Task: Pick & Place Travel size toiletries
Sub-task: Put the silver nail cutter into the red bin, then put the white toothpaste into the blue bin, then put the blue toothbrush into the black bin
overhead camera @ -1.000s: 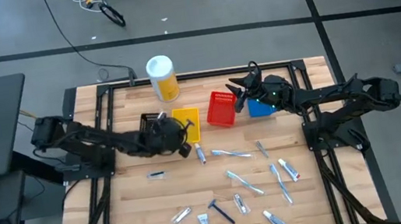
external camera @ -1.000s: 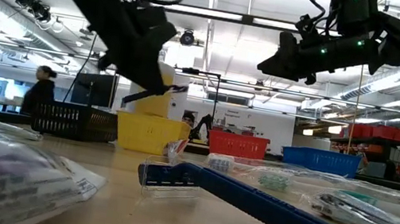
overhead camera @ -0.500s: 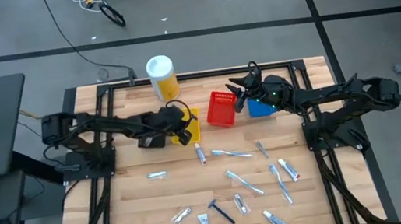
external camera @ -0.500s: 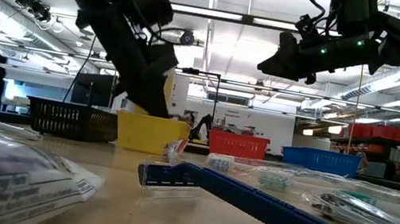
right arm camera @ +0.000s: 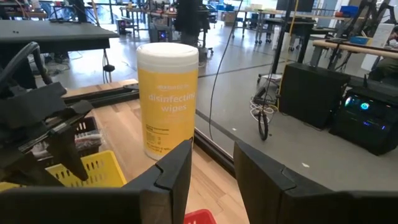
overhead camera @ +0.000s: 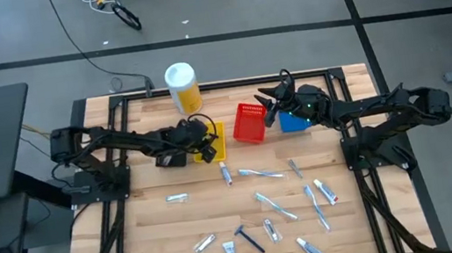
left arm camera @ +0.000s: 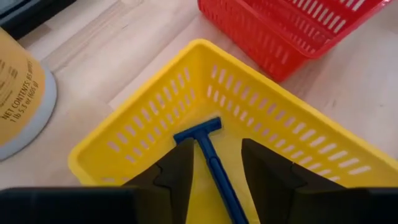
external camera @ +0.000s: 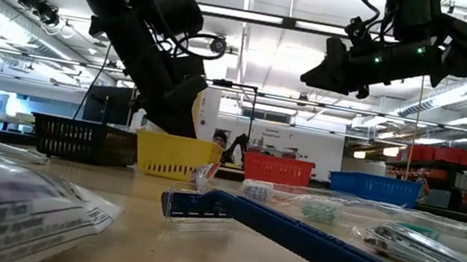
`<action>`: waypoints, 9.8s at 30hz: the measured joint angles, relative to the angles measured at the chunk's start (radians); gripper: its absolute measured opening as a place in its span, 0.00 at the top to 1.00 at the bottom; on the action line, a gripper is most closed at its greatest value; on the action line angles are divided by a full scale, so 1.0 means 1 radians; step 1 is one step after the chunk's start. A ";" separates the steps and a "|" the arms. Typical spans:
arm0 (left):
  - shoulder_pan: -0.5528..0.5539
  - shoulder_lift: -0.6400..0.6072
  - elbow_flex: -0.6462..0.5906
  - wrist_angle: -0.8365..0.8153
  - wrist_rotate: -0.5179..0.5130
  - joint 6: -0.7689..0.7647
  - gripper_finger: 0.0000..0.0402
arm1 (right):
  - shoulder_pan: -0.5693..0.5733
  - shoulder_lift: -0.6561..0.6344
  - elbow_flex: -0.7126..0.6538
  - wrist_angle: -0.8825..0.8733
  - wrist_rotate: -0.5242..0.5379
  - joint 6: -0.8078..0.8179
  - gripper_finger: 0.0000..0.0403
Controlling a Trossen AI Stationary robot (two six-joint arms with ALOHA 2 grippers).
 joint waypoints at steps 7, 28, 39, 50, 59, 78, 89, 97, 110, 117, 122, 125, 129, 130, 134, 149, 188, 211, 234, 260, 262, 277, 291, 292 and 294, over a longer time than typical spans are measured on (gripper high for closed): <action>-0.001 -0.124 0.000 -0.017 0.068 0.034 0.65 | 0.000 0.000 0.000 -0.002 0.000 0.000 0.68; -0.070 -0.482 -0.033 -0.380 -0.088 0.120 0.72 | 0.002 0.000 0.000 -0.166 -0.091 0.087 0.68; -0.150 -0.481 -0.269 -0.050 -0.019 0.089 0.72 | 0.063 0.000 0.000 -0.240 -0.427 0.191 0.68; -0.151 -0.481 -0.283 0.092 0.000 0.165 0.72 | 0.412 0.000 0.000 -0.240 -0.197 0.435 0.68; -0.151 -0.481 -0.283 0.125 0.001 0.195 0.72 | 0.536 -0.021 0.000 -0.456 -0.150 0.535 0.68; -0.151 -0.481 -0.283 0.123 0.000 0.202 0.72 | 0.551 -0.118 -0.021 -1.093 -0.145 0.971 0.68; -0.151 -0.481 -0.283 0.123 0.000 0.202 0.72 | 0.552 0.042 -0.021 -1.023 -0.121 0.969 0.68; -0.151 -0.481 -0.283 0.122 0.000 0.202 0.72 | 0.554 0.121 -0.014 -1.019 -0.093 0.947 0.69; -0.151 -0.481 -0.283 0.123 0.000 0.202 0.72 | 0.545 0.086 0.007 -0.987 -0.040 0.887 0.88; -0.151 -0.481 -0.283 0.123 0.000 0.195 0.72 | 0.496 0.036 0.098 -0.736 0.259 0.700 0.88; -0.151 -0.481 -0.283 0.123 0.000 0.188 0.72 | 0.417 0.068 0.080 -0.316 0.271 0.405 0.88; -0.151 -0.481 -0.283 0.123 0.000 0.179 0.72 | 0.349 0.095 0.081 -0.229 0.280 0.346 0.88; -0.151 -0.481 -0.283 0.123 0.000 0.162 0.72 | 0.256 0.163 0.080 -0.234 0.245 0.363 0.88; -0.151 -0.481 -0.283 0.123 0.000 0.162 0.72 | 0.235 0.183 0.081 -0.232 0.226 0.363 0.88; -0.151 -0.481 -0.283 0.123 0.000 0.161 0.72 | 0.159 0.260 0.080 -0.234 0.105 0.291 0.88; -0.151 -0.481 -0.283 0.123 0.000 0.173 0.72 | 0.065 0.352 0.212 -0.378 -0.183 0.122 0.66; -0.151 -0.481 -0.282 0.121 0.003 0.118 0.72 | 0.626 0.717 0.548 -0.412 0.241 0.607 0.64; -0.151 -0.481 -0.283 0.101 0.003 0.108 0.72 | 0.640 0.754 0.572 -0.530 0.237 0.693 0.64; -0.151 -0.481 -0.283 0.100 0.007 0.111 0.72 | 0.571 0.629 0.571 -0.654 0.170 0.471 0.99; -0.151 -0.481 -0.284 0.101 0.007 0.111 0.72 | 0.425 0.071 0.396 -1.768 0.599 1.106 1.00; -0.151 -0.481 -0.284 0.101 0.007 0.110 0.72 | 0.386 0.071 0.345 -1.719 0.559 1.108 1.00; -0.151 -0.481 -0.284 0.102 0.000 0.108 0.72 | 0.169 0.071 0.178 -1.362 0.364 0.766 0.99; -0.151 -0.481 -0.284 0.102 0.000 0.109 0.72 | 0.075 0.071 0.179 -1.256 0.322 0.576 0.83; -0.151 -0.481 -0.284 0.102 0.000 0.108 0.72 | 0.071 0.071 0.183 -1.257 0.322 0.577 0.82; -0.151 -0.481 -0.284 0.101 0.000 0.109 0.72 | 0.070 0.071 0.202 -1.254 0.323 0.582 0.82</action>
